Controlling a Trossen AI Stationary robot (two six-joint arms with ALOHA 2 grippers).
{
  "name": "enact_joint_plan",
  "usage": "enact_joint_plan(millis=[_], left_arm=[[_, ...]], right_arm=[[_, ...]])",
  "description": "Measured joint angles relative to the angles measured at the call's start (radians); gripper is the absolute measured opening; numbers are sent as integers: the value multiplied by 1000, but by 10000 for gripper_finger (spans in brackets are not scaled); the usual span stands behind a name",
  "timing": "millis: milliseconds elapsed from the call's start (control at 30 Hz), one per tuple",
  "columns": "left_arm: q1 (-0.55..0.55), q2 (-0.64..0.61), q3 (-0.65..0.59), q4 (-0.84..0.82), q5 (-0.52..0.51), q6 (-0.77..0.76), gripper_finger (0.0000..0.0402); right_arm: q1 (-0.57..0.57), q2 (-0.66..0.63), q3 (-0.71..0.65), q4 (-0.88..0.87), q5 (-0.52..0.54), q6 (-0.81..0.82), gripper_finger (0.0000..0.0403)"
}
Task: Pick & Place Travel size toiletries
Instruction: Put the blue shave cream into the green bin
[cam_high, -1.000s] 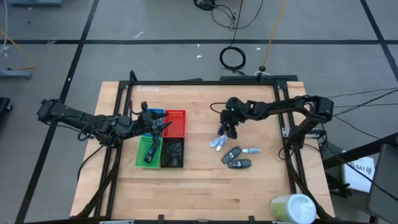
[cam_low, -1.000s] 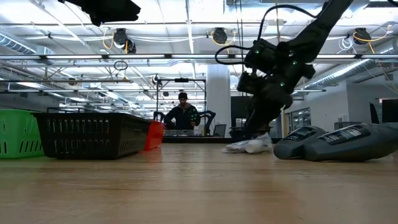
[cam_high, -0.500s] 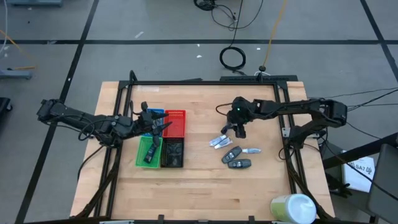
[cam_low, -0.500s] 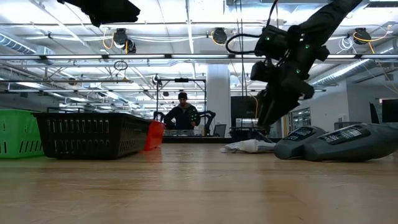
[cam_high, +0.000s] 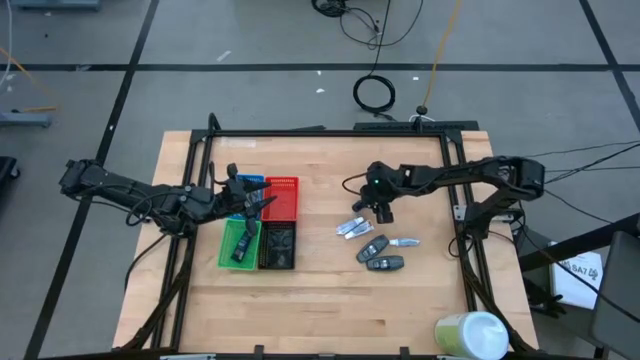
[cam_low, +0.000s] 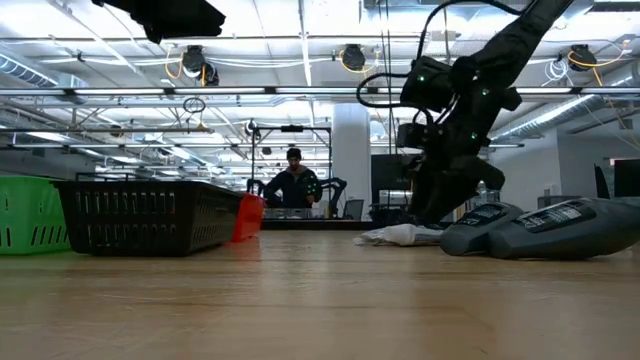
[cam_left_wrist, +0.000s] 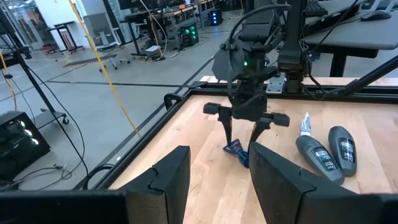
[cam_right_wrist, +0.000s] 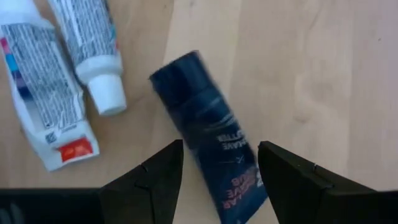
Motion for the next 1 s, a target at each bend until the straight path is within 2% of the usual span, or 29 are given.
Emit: enact_joint_plan(millis=[467,600,900,1000], left_arm=[[0,0,0,-1,0,0,161],[0,0,0,-1,0,-2,161],[0,0,0,-1,0,-22,161],[0,10,0,-16,10,-23,161]], right_arm=[[11,73,3,-32,-27,151,187],[11,64,1,-41,-26,204,154],[12,51,1,-25,-24,267,48],[12,32,-2,-15,-29,296,28]])
